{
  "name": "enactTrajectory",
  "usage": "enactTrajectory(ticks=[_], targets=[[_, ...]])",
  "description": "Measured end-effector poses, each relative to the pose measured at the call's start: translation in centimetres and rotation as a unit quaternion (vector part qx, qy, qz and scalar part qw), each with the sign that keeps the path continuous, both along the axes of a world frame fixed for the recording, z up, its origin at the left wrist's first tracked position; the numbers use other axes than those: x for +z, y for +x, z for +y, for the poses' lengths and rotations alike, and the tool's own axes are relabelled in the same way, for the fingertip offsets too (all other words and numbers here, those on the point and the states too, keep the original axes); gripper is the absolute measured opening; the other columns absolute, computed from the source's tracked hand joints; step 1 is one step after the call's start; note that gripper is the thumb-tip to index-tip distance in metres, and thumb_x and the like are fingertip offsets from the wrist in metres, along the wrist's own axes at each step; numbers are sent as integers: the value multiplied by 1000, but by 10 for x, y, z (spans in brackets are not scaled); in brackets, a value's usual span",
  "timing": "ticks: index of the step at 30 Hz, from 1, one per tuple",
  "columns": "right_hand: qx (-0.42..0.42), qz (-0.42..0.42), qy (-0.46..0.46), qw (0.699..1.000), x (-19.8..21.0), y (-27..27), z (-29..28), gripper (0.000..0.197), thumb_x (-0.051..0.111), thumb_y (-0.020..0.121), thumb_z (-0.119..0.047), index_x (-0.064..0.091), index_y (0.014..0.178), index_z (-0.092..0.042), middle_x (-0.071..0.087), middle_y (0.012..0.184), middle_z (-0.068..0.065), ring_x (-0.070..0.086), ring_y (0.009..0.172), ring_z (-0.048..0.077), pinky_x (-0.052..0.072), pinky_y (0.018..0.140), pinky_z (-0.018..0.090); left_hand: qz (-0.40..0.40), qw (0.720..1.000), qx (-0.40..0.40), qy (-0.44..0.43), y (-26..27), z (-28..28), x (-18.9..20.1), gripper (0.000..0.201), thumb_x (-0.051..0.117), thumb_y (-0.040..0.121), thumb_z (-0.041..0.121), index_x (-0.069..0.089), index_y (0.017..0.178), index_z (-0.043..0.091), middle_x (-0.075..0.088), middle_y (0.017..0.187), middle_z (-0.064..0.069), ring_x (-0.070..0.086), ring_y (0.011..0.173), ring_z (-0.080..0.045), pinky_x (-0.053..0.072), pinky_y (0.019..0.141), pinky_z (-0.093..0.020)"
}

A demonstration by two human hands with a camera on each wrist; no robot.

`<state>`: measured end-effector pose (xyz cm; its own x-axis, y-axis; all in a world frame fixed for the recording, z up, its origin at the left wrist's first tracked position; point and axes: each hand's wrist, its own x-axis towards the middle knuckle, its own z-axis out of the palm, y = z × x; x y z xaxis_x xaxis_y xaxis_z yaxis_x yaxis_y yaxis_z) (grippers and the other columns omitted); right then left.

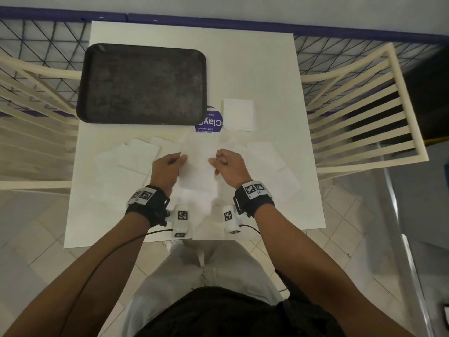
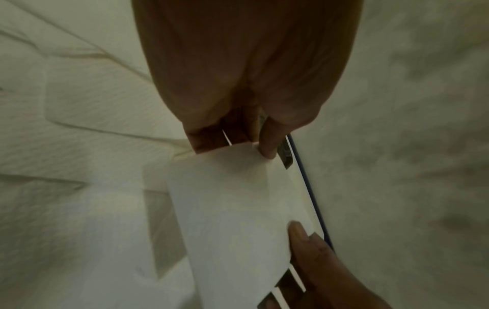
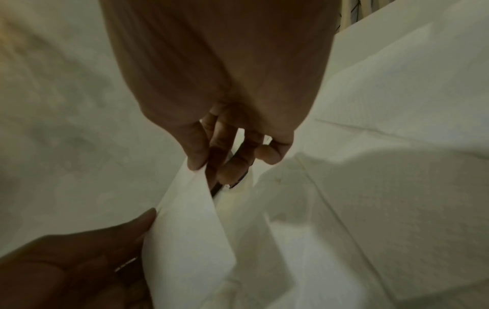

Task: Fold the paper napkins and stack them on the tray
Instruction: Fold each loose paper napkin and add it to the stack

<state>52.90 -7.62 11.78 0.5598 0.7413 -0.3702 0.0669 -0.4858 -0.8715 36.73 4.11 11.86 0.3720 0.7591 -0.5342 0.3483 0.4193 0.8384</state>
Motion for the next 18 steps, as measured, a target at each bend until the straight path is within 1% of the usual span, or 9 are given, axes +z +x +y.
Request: enactTrajectory(ticks=[2, 4, 7, 9, 10, 12, 14, 15, 18], targets=[[-7, 1, -3, 1000, 1, 0, 1, 13, 70, 93, -16, 59, 88, -10, 61, 50, -8, 60, 51, 7, 44, 62, 9, -16, 1000, 2, -13, -2, 1, 2, 11, 69, 97, 19, 75, 104, 13, 76, 108, -8, 70, 107, -34, 56, 98, -57], [-17, 5, 1, 1000, 3, 0, 2, 11, 69, 93, -15, 60, 95, -10, 61, 50, -11, 60, 51, 6, 44, 62, 9, -24, 1000, 4, -14, -3, 3, 4, 14, 70, 96, 18, 74, 107, 10, 76, 106, -10, 71, 101, -31, 56, 97, -56], [-35, 16, 2, 999, 5, -1, 3, 14, 69, 92, -17, 62, 103, -12, 65, 55, -9, 61, 54, 11, 50, 72, 22, -37, 999, 2, -18, -4, 4, 9, 20, 70, 96, 15, 71, 116, 10, 77, 105, -9, 72, 96, -26, 59, 93, -49], [-48, 35, 8, 998, 6, -3, 4, 16, 69, 91, -17, 62, 105, -12, 70, 64, -1, 61, 57, 15, 54, 76, 34, -49, 999, -1, -24, -5, 5, 9, 19, 69, 97, 14, 70, 116, 15, 77, 107, -10, 72, 99, -27, 60, 91, -45], [-56, 47, 13, 997, 7, -3, 4, 17, 69, 91, -16, 63, 106, -12, 72, 70, 6, 62, 60, 18, 55, 76, 36, -56, 998, -1, -29, -6, 5, 10, 18, 69, 96, 12, 71, 114, 16, 77, 106, -10, 72, 98, -27, 60, 89, -44], [-69, 66, 20, 995, 10, -4, 3, 17, 67, 90, -12, 64, 106, -9, 72, 77, 13, 63, 63, 19, 54, 66, 30, -75, 996, 8, -46, -7, 3, 10, 16, 67, 96, 7, 71, 109, 14, 76, 102, -11, 71, 92, -26, 60, 84, -40], [-80, 80, 27, 993, 16, -5, 2, 12, 61, 89, -1, 65, 100, -2, 68, 74, 11, 58, 59, 15, 45, 56, 18, -90, 994, 16, -59, -8, 1, 12, 16, 63, 95, 1, 70, 104, 11, 74, 98, -10, 69, 87, -24, 58, 75, -33], [-84, 86, 31, 992, 18, -5, 2, 12, 58, 87, 4, 66, 95, 1, 65, 73, 10, 55, 57, 13, 42, 54, 16, -94, 993, 17, -62, -8, 1, 14, 17, 60, 95, -1, 70, 102, 10, 73, 97, -10, 67, 85, -24, 57, 70, -31], [-97, 108, 23, 989, 20, -7, 2, 20, 53, 85, 4, 71, 88, -4, 65, 76, 11, 55, 61, 16, 39, 56, 21, -95, 993, 17, -66, -9, 1, 17, 21, 55, 92, -5, 70, 92, 9, 71, 91, -10, 64, 79, -25, 54, 68, -31]])
